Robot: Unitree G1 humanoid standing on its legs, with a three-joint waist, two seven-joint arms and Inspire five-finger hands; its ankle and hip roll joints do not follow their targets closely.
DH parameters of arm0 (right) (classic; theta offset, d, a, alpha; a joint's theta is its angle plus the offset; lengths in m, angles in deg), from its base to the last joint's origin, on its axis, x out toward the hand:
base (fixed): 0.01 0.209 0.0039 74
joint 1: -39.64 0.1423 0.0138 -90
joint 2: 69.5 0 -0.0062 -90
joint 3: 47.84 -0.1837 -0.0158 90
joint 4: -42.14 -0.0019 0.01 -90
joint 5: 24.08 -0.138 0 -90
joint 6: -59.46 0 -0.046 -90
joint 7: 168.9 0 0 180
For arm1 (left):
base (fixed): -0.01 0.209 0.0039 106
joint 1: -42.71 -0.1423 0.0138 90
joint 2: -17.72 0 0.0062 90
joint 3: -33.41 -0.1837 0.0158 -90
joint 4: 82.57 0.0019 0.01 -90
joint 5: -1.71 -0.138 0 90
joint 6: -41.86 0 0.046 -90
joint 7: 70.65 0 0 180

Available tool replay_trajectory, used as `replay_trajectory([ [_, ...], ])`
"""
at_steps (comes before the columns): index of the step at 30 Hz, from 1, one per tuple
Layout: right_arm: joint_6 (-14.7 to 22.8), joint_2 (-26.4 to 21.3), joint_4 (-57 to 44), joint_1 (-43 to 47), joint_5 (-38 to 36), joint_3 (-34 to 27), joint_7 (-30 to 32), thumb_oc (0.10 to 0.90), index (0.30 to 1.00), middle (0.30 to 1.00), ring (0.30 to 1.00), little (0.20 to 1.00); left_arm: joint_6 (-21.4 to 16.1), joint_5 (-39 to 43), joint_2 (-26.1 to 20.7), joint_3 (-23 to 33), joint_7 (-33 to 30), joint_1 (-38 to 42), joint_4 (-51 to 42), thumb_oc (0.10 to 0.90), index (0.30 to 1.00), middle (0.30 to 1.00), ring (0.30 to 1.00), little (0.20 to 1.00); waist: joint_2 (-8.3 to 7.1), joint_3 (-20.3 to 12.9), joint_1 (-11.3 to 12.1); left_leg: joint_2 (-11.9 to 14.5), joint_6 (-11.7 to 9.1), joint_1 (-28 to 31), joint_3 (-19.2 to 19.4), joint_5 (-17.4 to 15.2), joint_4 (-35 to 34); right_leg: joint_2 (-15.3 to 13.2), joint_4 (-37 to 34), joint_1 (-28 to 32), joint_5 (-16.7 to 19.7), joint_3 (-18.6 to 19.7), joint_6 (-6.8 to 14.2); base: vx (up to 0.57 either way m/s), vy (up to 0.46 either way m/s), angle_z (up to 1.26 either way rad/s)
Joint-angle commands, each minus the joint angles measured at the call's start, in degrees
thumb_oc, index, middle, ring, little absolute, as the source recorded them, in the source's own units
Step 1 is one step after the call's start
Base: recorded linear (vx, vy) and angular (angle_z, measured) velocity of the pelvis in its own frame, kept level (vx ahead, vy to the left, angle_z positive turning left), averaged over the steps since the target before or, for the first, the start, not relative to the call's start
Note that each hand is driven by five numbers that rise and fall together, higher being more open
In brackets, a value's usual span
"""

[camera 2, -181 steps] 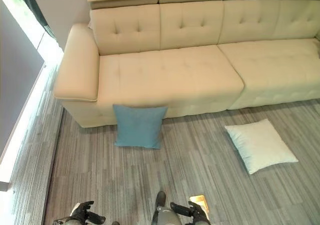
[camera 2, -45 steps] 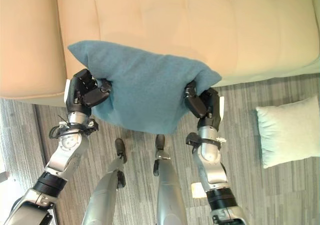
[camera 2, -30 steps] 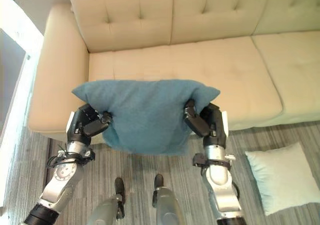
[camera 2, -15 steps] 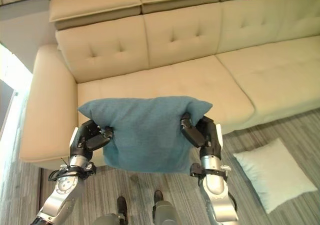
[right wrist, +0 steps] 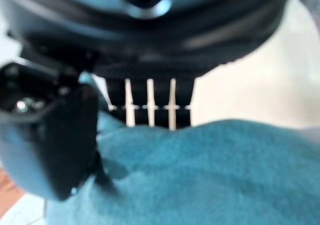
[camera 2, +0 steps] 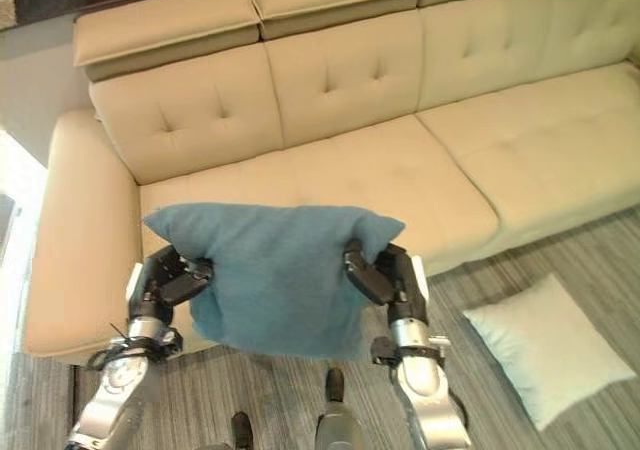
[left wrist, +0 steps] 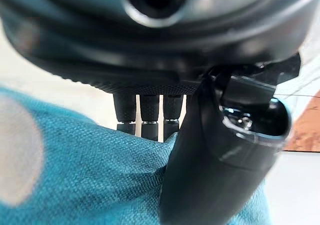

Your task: Pick up all the scattered cushions and arrange them neatly on the sofa.

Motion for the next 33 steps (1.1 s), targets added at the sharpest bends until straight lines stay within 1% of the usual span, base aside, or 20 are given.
replay_trajectory([
  [1, 7.82, 0.63, -9.34, 5.80, 0.72, 1.53, -1.90, 0.400, 0.300, 0.300, 0.300, 0.300, -7.73, 0.52, -0.10, -2.09, 6.12, 8.08, -9.29, 0.400, 0.300, 0.300, 0.300, 0.300, -3.55, -2.86, -0.73, -3.31, -2.04, -3.92, -0.17, -8.16, 15.70, -1.20, 3.11, 4.67, -9.49, 0.41, 3.18, 0.05, -0.184, 0.43],
  [3, 7.56, 0.14, -8.90, 5.77, 0.47, 1.44, -1.63, 0.400, 0.300, 0.300, 0.300, 0.300, -7.58, 0.67, -0.04, -2.16, 6.41, 8.07, -8.99, 0.400, 0.300, 0.300, 0.300, 0.300, -4.33, -2.44, -0.66, -0.96, -2.17, -6.65, 2.14, -6.47, 22.00, -0.71, 2.55, 6.57, -11.07, -0.88, 1.57, 0.11, -0.160, 0.18],
  [6, 7.43, 0.20, -8.63, 5.79, 0.18, 1.69, -1.62, 0.400, 0.300, 0.300, 0.300, 0.300, -7.38, 0.66, -0.14, -2.04, 6.37, 7.78, -9.13, 0.400, 0.300, 0.300, 0.300, 0.300, -4.58, -2.30, -0.04, -1.34, -1.44, -8.37, 2.09, -7.29, 21.57, -0.38, 2.45, 7.40, -11.76, -0.87, 1.33, 0.12, -0.091, 0.07],
  [9, 7.03, 0.10, -8.41, 5.74, -0.05, 1.46, -1.83, 0.400, 0.300, 0.300, 0.300, 0.300, -6.92, 0.35, -0.41, -1.90, 6.73, 7.02, -9.09, 0.400, 0.300, 0.300, 0.300, 0.300, -5.08, -2.94, 0.43, -1.12, -0.33, -10.02, 3.62, -8.40, 15.99, -0.02, 1.72, 9.10, -12.91, -1.50, 1.61, 0.15, -0.021, 0.10],
  [10, 7.05, 0.19, -8.29, 5.76, -0.25, 1.44, -1.73, 0.400, 0.300, 0.300, 0.300, 0.300, -6.73, 0.33, -0.46, -1.81, 6.75, 6.97, -9.18, 0.400, 0.300, 0.300, 0.300, 0.300, -5.15, -3.05, 0.59, -1.23, -0.36, -10.37, 3.80, -7.52, 14.20, 0.12, 1.47, 9.65, -13.24, -1.70, 1.69, 0.23, 0.016, 0.18],
  [11, 7.15, 0.45, -8.19, 5.65, -0.66, 1.31, -1.49, 0.400, 0.300, 0.300, 0.300, 0.300, -6.42, -0.01, -0.69, -1.74, 6.72, 6.98, -9.38, 0.400, 0.300, 0.300, 0.300, 0.300, -4.75, -3.22, 1.24, -0.78, -0.89, -12.09, 3.92, -4.15, 9.86, 1.20, 1.06, 11.03, -14.25, -1.80, 1.69, 0.19, 0.013, 0.16],
  [12, 7.17, 0.46, -8.18, 5.63, -0.67, 1.30, -1.50, 0.400, 0.300, 0.300, 0.300, 0.300, -6.39, -0.02, -0.70, -1.75, 6.71, 6.95, -9.42, 0.400, 0.300, 0.300, 0.300, 0.300, -4.85, -3.23, 1.18, -0.95, -0.90, -11.81, 3.91, -3.81, 9.31, 1.10, 1.00, 11.10, -14.26, -1.86, 1.69, 0.25, 0.025, 0.18],
  [13, 7.25, 0.75, -8.15, 5.42, -0.83, 1.06, -1.19, 0.400, 0.300, 0.300, 0.300, 0.300, -6.31, -0.24, -0.73, -1.75, 6.62, 6.99, -9.77, 0.400, 0.300, 0.300, 0.300, 0.300, -4.84, -3.04, 1.57, -0.80, -1.44, -13.16, 4.18, -1.62, 7.25, 1.84, 0.61, 12.26, -14.76, -1.86, 1.63, 0.11, 0.010, 0.21],
  [14, 7.25, 0.76, -8.15, 5.42, -0.83, 1.07, -1.19, 0.400, 0.300, 0.300, 0.300, 0.300, -6.31, -0.24, -0.74, -1.75, 6.62, 6.98, -9.78, 0.400, 0.300, 0.300, 0.300, 0.300, -4.85, -3.04, 1.56, -0.82, -1.43, -13.14, 4.18, -1.60, 7.22, 1.83, 0.60, 12.27, -14.76, -1.87, 1.63, 0.29, 0.052, 0.25],
  [15, 7.46, 1.32, -8.33, 5.12, -1.09, 0.77, -0.88, 0.400, 0.300, 0.300, 0.300, 0.300, -6.30, 0.05, -0.63, -1.85, 6.50, 7.00, -10.00, 0.400, 0.300, 0.300, 0.300, 0.300, -5.08, -3.06, 1.16, -0.27, -1.80, -13.54, 6.27, -2.06, 7.22, 1.88, 0.65, 13.52, -15.83, -1.92, 1.87, 0.20, 0.092, 0.11],
  [16, 7.36, 1.56, -8.55, 5.03, -0.98, 0.92, -0.99, 0.400, 0.300, 0.300, 0.300, 0.300, -6.28, 0.10, -0.78, -1.87, 6.76, 6.79, -10.06, 0.400, 0.300, 0.300, 0.300, 0.300, -4.97, -3.10, 1.26, -0.05, -0.95, -12.87, 7.74, -1.49, 6.43, 1.99, 0.63, 13.81, -15.49, -2.16, 1.91, 0.30, 0.156, 0.13],
  [20, 6.97, 2.21, -8.43, 5.41, -0.15, 1.88, -1.24, 0.400, 0.300, 0.300, 0.300, 0.300, -6.11, 0.03, -1.10, -2.09, 6.94, 6.01, -9.98, 0.400, 0.300, 0.300, 0.300, 0.300, -4.92, -4.33, 1.47, -1.14, 0.22, -11.16, 7.84, -2.59, 5.34, 0.82, 1.75, 14.93, -16.28, -1.86, 3.01, 0.20, 0.155, -0.03],
  [21, 6.73, 2.72, -8.28, 5.80, 0.28, 2.40, -1.45, 0.400, 0.300, 0.300, 0.300, 0.300, -6.03, -0.10, -1.56, -1.88, 6.82, 5.75, -10.10, 0.400, 0.300, 0.300, 0.300, 0.300, -5.09, -4.72, 1.84, -2.33, 1.50, -9.40, 8.54, -3.82, 4.44, -0.71, 5.61, 14.14, -16.26, -1.38, 4.14, 0.22, 0.193, 0.01],
  [22, 6.73, 2.72, -8.28, 5.79, 0.28, 2.40, -1.45, 0.400, 0.300, 0.300, 0.300, 0.300, -6.03, -0.10, -1.56, -1.88, 6.82, 5.75, -10.10, 0.400, 0.300, 0.300, 0.300, 0.300, -5.10, -4.72, 1.85, -2.33, 1.50, -9.39, 8.56, -3.82, 4.43, -0.72, 5.63, 14.13, -16.27, -1.37, 4.15, 0.27, 0.284, 0.04],
  [23, 6.68, 3.20, -8.46, 6.35, 0.67, 2.91, -1.76, 0.400, 0.300, 0.300, 0.300, 0.300, -5.97, -0.14, -1.96, -1.58, 6.65, 5.72, -10.20, 0.400, 0.300, 0.300, 0.300, 0.300, -5.10, -4.68, 1.77, -3.28, 2.84, -7.44, 9.04, -4.73, 3.32, -2.24, 11.93, 11.89, -14.41, -0.90, 5.57, 0.12, 0.145, -0.03],
  [24, 6.68, 3.21, -8.45, 6.37, 0.68, 2.92, -1.75, 0.400, 0.300, 0.300, 0.300, 0.300, -5.97, -0.14, -1.98, -1.57, 6.65, 5.72, -10.21, 0.400, 0.300, 0.300, 0.300, 0.300, -5.17, -4.70, 1.84, -3.36, 2.88, -7.41, 9.14, -4.70, 3.24, -2.34, 12.15, 11.74, -14.51, -0.79, 5.61, 0.16, 0.207, 0.00],
  [26, 6.35, 3.77, -8.34, 7.16, 1.28, 3.76, -2.31, 0.400, 0.300, 0.300, 0.300, 0.300, -6.00, -0.98, -2.73, -1.11, 6.19, 5.90, -10.00, 0.400, 0.300, 0.300, 0.300, 0.300, -4.59, -3.93, 1.42, -4.15, 4.62, -4.76, 9.40, -5.78, 1.68, -3.78, 21.47, 7.24, -11.79, 0.34, 7.21, 0.12, 0.174, 0.08],
  [27, 6.44, 3.96, -8.34, 7.16, 1.29, 3.81, -2.58, 0.400, 0.300, 0.300, 0.300, 0.300, -6.16, -1.25, -2.83, -0.95, 6.25, 5.93, -9.91, 0.400, 0.300, 0.300, 0.300, 0.300, -4.38, -3.69, 1.42, -4.42, 4.95, -4.07, 9.36, -6.17, 1.31, -3.92, 23.21, 5.94, -11.37, 0.68, 7.41, 0.10, 0.130, 0.13],
  [30, 6.31, 3.77, -8.40, 6.87, 1.59, 3.69, -3.22, 0.400, 0.300, 0.300, 0.300, 0.300, -6.33, -1.45, -2.84, -0.91, 6.87, 5.68, -9.97, 0.400, 0.300, 0.300, 0.300, 0.300, -3.73, -3.40, 0.88, -5.06, 4.92, -1.89, 8.02, -6.52, -0.39, -2.68, 21.17, 3.27, -12.48, 1.82, 6.45, 0.17, 0.059, 0.13],
  [33, 6.42, 3.53, -7.88, 7.06, 1.79, 3.39, -2.87, 0.400, 0.300, 0.300, 0.300, 0.300, -6.24, -1.47, -2.39, -1.01, 7.16, 5.82, -9.46, 0.400, 0.300, 0.300, 0.300, 0.300, -3.52, -2.99, 0.08, -5.46, 4.52, -1.20, 6.81, -6.80, -1.29, -0.34, 13.61, -0.19, -12.01, 2.95, 5.40, 0.13, -0.034, 0.03],
])
